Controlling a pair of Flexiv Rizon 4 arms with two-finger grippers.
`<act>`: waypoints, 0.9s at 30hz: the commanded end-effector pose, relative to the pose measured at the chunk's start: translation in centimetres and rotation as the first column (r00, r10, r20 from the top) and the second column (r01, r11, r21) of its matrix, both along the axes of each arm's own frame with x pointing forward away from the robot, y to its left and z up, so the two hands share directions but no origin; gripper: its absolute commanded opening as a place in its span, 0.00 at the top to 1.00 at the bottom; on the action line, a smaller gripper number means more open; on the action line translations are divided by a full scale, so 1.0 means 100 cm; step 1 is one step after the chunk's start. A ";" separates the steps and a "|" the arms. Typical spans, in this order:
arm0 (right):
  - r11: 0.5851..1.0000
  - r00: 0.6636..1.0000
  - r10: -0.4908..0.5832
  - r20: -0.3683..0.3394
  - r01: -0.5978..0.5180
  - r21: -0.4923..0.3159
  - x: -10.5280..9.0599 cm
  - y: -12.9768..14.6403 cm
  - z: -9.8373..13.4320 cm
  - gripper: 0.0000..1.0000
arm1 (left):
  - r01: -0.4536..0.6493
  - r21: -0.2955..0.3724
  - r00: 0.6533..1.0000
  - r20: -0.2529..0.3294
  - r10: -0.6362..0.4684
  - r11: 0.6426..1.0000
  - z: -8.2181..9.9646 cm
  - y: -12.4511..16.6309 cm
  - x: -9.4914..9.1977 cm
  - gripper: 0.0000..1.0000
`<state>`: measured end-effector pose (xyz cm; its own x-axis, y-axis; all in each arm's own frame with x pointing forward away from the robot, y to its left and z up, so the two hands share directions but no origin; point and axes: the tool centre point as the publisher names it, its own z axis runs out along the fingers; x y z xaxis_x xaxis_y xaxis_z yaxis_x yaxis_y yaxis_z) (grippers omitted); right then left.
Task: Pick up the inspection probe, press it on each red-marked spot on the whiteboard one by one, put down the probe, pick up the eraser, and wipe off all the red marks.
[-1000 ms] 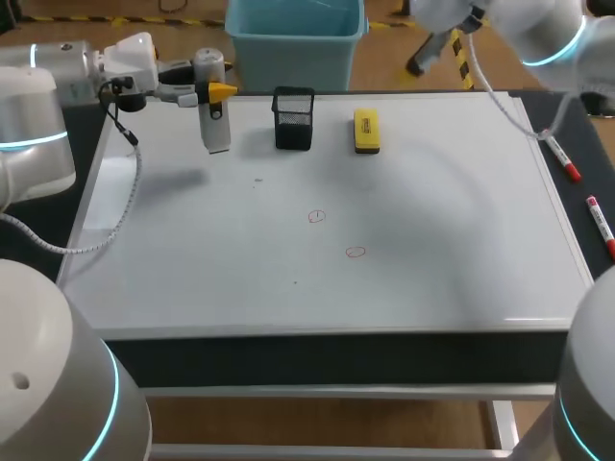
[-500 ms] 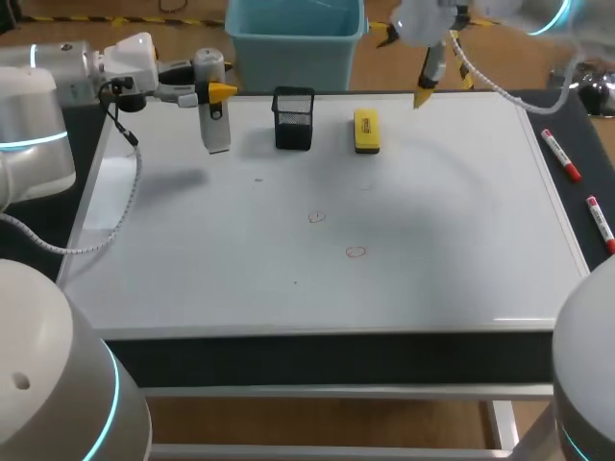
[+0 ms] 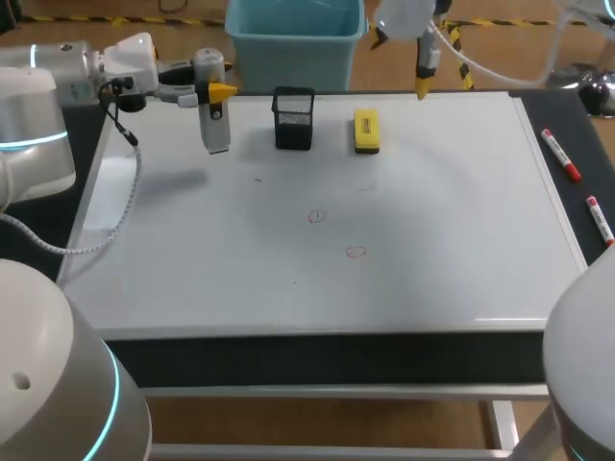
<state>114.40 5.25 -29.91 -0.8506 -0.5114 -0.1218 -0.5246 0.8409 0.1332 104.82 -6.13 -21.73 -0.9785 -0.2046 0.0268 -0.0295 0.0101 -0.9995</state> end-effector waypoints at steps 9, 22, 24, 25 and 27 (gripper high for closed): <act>0.964 0.952 0.262 -0.160 -0.267 -0.012 -0.002 0.022 -0.018 0.00 | -0.001 -0.001 1.000 0.002 0.001 1.000 0.000 -0.001 0.000 1.00; 0.841 0.879 0.462 -0.117 -0.477 -0.255 -0.026 0.030 -0.061 0.00 | -0.001 -0.001 1.000 0.002 0.001 1.000 0.000 -0.001 0.000 1.00; 0.825 0.870 0.480 -0.112 -0.491 -0.279 -0.030 0.029 -0.065 0.00 | -0.001 -0.001 1.000 0.002 0.001 1.000 0.000 -0.001 0.000 1.00; 0.823 0.867 0.487 -0.106 -0.496 -0.276 -0.028 0.025 -0.070 0.00 | -0.001 -0.001 1.000 0.002 0.001 1.000 0.000 -0.001 0.000 1.00; 0.819 0.862 0.498 -0.097 -0.504 -0.275 -0.030 0.020 -0.074 0.00 | -0.001 -0.001 1.000 0.002 0.001 1.000 0.000 -0.001 0.000 1.00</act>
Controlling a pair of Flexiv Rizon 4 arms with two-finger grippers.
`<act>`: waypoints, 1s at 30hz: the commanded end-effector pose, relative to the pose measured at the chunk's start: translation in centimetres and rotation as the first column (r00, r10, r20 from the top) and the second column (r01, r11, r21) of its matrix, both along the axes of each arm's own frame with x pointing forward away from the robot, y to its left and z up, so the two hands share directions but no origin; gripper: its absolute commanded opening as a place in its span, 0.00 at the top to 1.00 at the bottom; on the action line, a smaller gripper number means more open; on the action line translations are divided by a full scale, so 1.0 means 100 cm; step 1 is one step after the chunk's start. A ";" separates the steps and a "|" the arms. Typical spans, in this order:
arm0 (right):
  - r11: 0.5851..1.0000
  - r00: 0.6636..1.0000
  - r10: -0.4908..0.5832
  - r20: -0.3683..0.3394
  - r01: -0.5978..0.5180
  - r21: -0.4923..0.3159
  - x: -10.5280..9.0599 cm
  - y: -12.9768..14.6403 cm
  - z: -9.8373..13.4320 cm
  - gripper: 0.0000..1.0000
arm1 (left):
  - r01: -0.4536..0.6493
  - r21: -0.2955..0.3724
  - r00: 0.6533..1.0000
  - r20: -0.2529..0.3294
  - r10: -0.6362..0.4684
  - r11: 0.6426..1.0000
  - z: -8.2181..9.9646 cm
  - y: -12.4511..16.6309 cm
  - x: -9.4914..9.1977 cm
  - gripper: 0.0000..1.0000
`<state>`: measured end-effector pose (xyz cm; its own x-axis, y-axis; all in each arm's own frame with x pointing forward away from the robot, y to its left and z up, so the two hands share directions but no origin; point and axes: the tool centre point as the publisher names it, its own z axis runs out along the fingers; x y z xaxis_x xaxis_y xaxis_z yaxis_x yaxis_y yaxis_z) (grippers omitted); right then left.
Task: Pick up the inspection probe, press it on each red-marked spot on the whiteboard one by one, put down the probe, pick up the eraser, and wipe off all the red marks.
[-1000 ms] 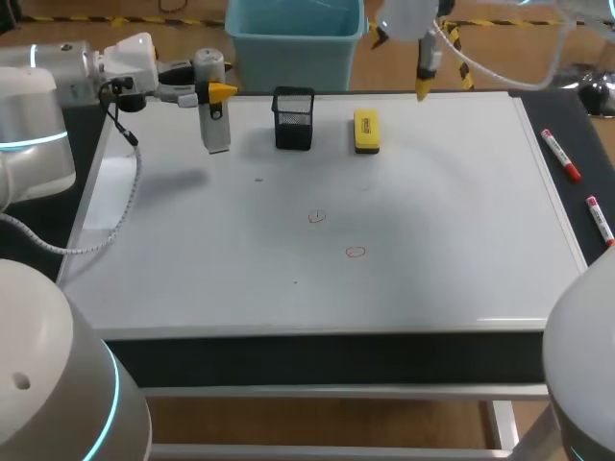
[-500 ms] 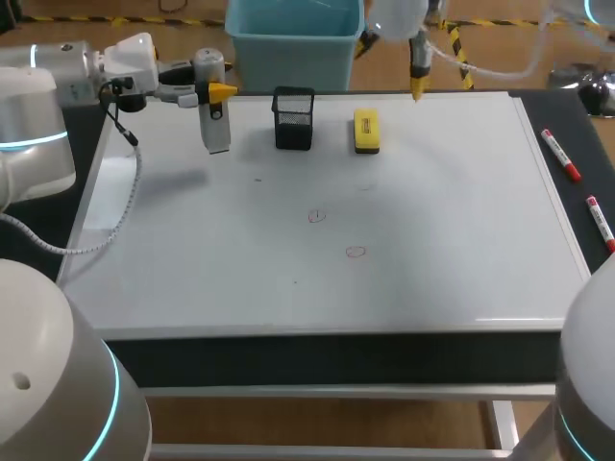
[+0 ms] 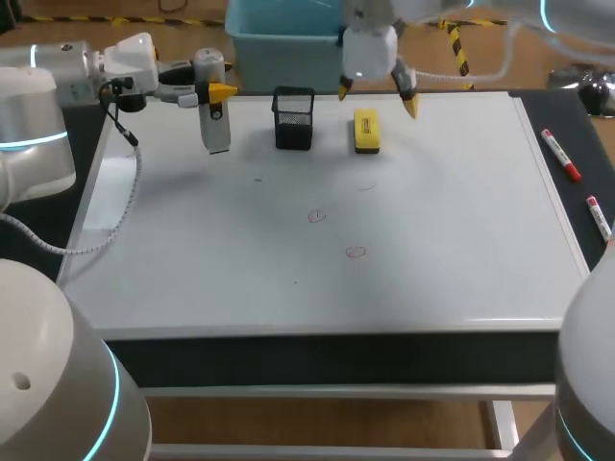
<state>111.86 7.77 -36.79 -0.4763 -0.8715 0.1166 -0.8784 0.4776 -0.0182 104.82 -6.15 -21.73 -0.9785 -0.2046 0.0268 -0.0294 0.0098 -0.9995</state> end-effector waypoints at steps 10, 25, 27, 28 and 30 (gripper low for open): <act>0.986 0.994 0.106 0.026 -0.108 0.123 -0.012 -0.017 -0.012 0.00 | -0.001 0.000 1.000 0.002 0.001 1.000 0.001 -0.001 0.000 1.00; 0.948 0.956 0.294 0.004 -0.293 0.122 -0.017 0.009 -0.012 0.00 | -0.001 0.000 1.000 0.002 0.001 1.000 0.001 -0.001 0.000 1.00; 0.948 0.955 0.296 0.004 -0.294 0.124 -0.017 0.010 -0.014 0.00 | -0.001 0.000 1.000 0.002 0.001 1.000 0.001 -0.001 0.000 1.00; 0.948 0.955 0.295 0.004 -0.294 0.123 -0.016 0.010 -0.015 0.00 | -0.001 0.000 1.000 0.002 0.001 1.000 0.001 -0.001 0.000 1.00; 0.950 0.957 0.291 0.009 -0.290 0.118 -0.014 0.010 -0.017 0.00 | -0.001 0.000 1.000 0.002 0.001 1.000 0.001 -0.001 0.000 1.00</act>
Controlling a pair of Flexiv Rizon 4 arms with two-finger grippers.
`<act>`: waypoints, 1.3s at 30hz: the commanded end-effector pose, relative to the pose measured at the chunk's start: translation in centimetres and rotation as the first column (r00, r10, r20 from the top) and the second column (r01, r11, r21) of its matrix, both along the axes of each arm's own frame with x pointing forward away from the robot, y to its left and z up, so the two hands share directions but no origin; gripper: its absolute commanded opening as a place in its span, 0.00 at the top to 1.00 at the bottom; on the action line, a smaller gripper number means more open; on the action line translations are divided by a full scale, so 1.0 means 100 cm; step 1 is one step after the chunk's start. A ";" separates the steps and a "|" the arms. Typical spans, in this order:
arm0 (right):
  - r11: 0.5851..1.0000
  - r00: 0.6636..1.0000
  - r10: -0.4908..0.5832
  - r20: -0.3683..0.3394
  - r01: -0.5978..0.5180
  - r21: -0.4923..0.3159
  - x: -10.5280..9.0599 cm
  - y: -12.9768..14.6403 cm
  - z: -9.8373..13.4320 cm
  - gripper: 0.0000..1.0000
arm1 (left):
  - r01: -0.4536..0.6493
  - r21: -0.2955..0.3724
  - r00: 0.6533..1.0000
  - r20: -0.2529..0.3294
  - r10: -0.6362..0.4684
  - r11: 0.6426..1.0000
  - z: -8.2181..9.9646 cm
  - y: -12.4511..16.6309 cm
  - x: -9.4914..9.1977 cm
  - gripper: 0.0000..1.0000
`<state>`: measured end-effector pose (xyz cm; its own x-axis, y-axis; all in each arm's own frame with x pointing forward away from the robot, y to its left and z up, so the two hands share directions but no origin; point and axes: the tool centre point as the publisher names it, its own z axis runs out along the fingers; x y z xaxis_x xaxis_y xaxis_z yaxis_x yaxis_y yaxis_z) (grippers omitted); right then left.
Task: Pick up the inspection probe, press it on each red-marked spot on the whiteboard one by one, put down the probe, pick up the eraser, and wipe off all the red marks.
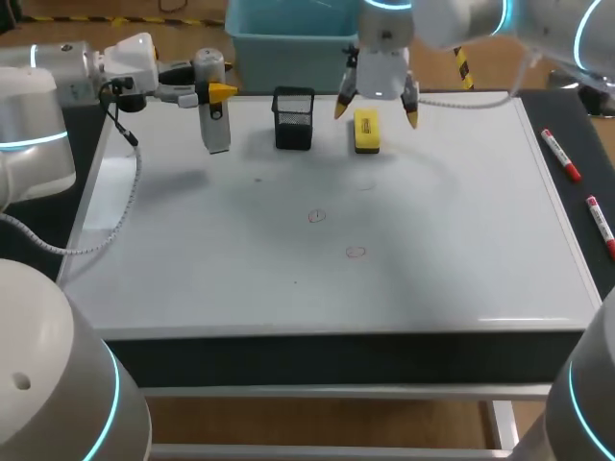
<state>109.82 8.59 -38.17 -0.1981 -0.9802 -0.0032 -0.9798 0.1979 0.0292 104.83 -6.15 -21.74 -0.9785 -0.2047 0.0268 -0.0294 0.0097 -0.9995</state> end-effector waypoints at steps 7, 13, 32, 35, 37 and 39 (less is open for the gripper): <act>1.000 1.000 -0.005 0.000 0.005 -0.011 0.013 0.004 -0.014 0.00 | -0.001 0.000 1.000 0.002 0.001 1.000 0.001 -0.001 0.000 1.00; 1.000 1.000 0.001 -0.014 -0.001 0.000 0.018 0.004 -0.022 0.00 | -0.001 0.000 1.000 0.002 0.001 1.000 0.001 -0.001 0.000 1.00; 0.999 0.999 0.032 -0.043 -0.033 -0.016 0.021 0.005 -0.042 0.00 | -0.001 0.000 1.000 0.002 0.001 1.000 0.001 -0.001 0.000 1.00; 0.999 0.998 0.033 -0.047 -0.034 -0.023 0.023 0.004 -0.045 0.00 | -0.001 0.000 1.000 0.002 0.001 1.000 0.001 -0.001 0.000 1.00; 0.999 0.998 0.031 -0.048 -0.033 -0.028 0.023 0.004 -0.045 0.01 | -0.001 0.000 1.000 0.002 0.001 1.000 0.001 -0.001 0.000 1.00; 0.999 0.998 0.029 -0.047 -0.030 -0.030 0.024 0.004 -0.045 0.38 | -0.001 0.000 1.000 0.002 0.001 1.000 0.001 -0.001 0.000 1.00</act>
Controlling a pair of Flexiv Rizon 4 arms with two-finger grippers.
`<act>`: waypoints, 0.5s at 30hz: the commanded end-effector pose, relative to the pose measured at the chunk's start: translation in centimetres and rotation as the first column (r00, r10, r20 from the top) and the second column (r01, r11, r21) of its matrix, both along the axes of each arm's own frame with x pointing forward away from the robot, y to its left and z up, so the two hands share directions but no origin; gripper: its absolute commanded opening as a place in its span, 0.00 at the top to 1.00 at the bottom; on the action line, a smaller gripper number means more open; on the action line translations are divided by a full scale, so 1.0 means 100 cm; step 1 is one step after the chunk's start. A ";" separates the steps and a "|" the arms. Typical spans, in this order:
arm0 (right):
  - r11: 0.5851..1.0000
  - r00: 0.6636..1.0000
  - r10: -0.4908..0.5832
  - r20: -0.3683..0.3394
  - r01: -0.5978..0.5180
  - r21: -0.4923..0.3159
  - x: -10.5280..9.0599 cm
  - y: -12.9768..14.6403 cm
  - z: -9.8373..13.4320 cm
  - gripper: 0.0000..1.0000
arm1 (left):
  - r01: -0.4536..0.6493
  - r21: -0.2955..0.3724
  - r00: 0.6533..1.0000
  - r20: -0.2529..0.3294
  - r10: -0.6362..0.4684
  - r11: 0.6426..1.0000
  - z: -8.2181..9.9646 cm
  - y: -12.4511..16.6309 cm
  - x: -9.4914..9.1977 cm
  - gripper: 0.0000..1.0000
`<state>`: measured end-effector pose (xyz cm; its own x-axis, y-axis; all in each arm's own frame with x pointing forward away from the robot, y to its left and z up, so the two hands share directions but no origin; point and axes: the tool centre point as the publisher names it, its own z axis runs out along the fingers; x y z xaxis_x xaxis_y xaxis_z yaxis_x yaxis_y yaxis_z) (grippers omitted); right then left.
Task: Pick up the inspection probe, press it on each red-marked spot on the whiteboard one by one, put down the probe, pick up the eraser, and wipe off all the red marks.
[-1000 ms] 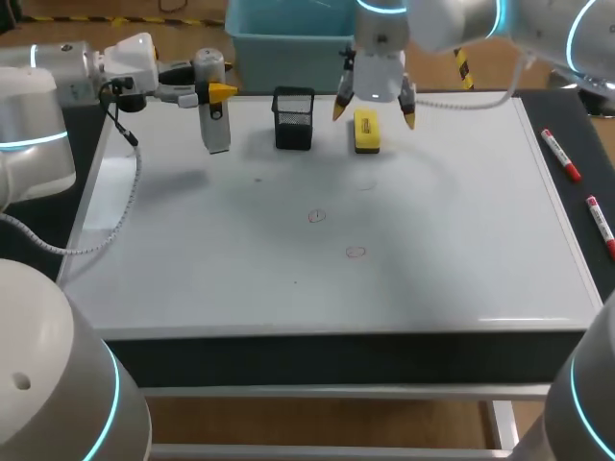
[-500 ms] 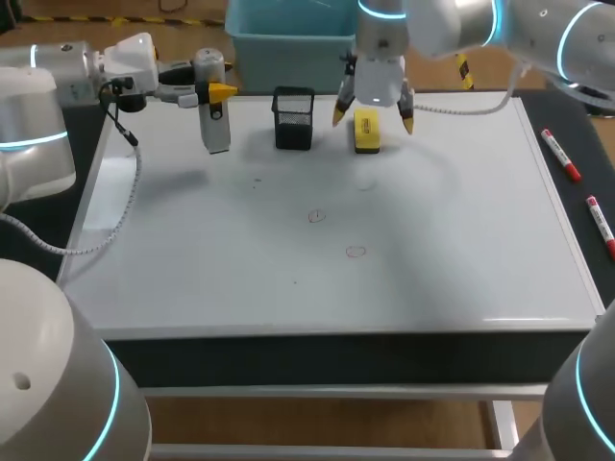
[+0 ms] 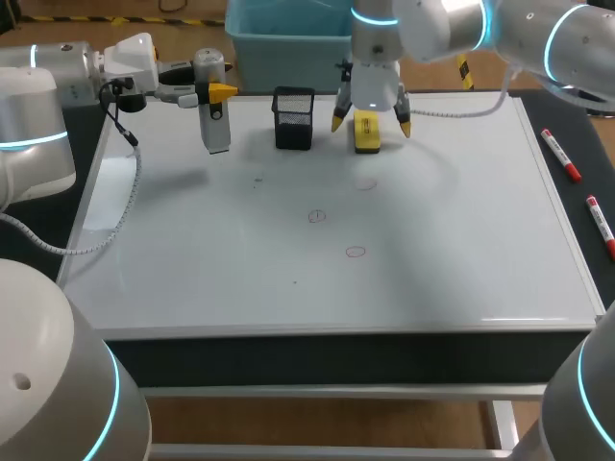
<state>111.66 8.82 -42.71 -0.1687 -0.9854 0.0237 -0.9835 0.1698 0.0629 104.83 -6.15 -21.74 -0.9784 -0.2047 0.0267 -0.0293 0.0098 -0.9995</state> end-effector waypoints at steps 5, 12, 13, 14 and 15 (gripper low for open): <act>1.000 1.000 -0.003 -0.001 0.003 -0.020 0.007 0.001 0.003 0.94 | -0.001 0.000 1.000 0.002 0.001 1.000 0.001 -0.001 0.000 1.00; 1.000 1.000 -0.016 0.016 0.017 -0.026 0.006 -0.002 0.013 1.00 | -0.001 0.000 1.000 0.002 0.001 1.000 0.001 -0.001 0.000 1.00; 0.999 1.000 -0.018 0.017 0.018 -0.026 0.006 -0.002 0.015 1.00 | -0.001 0.000 1.000 0.002 0.001 1.000 0.001 -0.001 0.000 1.00; 0.999 1.000 -0.020 0.016 0.020 -0.028 0.005 -0.003 0.016 1.00 | -0.001 0.000 1.000 0.002 0.001 1.000 0.001 -0.001 0.000 1.00; 0.999 0.999 -0.028 0.018 0.028 -0.030 0.004 -0.004 0.018 1.00 | -0.001 0.000 1.000 0.002 0.001 1.000 0.001 -0.001 0.000 1.00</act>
<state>112.56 8.71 -41.92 -0.1946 -0.9798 0.0453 -0.9793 0.1967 0.0472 104.83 -6.15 -21.74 -0.9784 -0.2047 0.0267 -0.0293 0.0097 -0.9995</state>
